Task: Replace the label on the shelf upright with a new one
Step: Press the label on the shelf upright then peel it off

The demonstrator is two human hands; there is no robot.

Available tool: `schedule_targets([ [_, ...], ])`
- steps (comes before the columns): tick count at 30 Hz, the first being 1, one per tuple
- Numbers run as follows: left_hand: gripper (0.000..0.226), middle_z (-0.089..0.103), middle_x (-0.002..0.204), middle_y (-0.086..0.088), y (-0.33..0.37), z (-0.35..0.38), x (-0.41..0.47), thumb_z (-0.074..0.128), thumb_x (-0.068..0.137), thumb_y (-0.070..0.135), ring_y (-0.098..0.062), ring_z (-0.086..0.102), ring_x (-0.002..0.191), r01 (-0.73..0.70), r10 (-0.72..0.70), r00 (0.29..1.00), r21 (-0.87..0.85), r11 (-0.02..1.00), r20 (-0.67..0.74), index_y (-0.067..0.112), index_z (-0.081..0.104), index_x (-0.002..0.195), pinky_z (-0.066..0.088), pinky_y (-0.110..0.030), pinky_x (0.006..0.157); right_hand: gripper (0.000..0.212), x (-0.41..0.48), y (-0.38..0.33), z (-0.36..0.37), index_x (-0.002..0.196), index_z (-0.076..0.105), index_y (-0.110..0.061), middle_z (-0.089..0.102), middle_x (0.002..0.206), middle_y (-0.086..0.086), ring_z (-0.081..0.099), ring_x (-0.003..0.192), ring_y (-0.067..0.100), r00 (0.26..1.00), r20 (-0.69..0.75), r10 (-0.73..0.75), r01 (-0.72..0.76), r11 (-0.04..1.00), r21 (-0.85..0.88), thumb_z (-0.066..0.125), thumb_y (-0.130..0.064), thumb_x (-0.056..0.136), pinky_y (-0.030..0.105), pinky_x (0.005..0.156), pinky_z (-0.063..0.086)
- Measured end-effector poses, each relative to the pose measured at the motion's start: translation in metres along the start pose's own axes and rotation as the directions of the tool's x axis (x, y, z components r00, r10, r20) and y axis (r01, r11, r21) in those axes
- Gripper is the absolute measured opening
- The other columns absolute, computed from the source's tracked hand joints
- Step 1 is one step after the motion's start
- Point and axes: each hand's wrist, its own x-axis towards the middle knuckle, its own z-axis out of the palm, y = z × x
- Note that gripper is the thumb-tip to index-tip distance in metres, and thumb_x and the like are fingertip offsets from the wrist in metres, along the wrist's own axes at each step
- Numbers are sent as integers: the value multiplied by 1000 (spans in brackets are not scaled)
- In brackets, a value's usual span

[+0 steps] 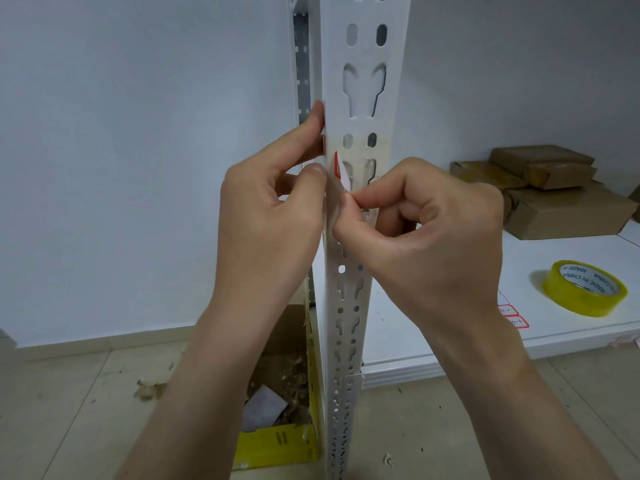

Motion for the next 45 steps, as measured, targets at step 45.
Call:
schedule_targets([
  [45, 39, 74, 107, 22, 7, 16, 2, 81, 86, 38, 5, 71, 70, 41, -16, 991, 183, 982, -134, 25, 69, 121, 57, -10, 65, 21, -3, 11, -15, 78, 54, -11, 50, 46, 4, 47, 40, 23, 950, -166, 266, -221, 943, 250, 70, -13, 92, 24, 44, 34],
])
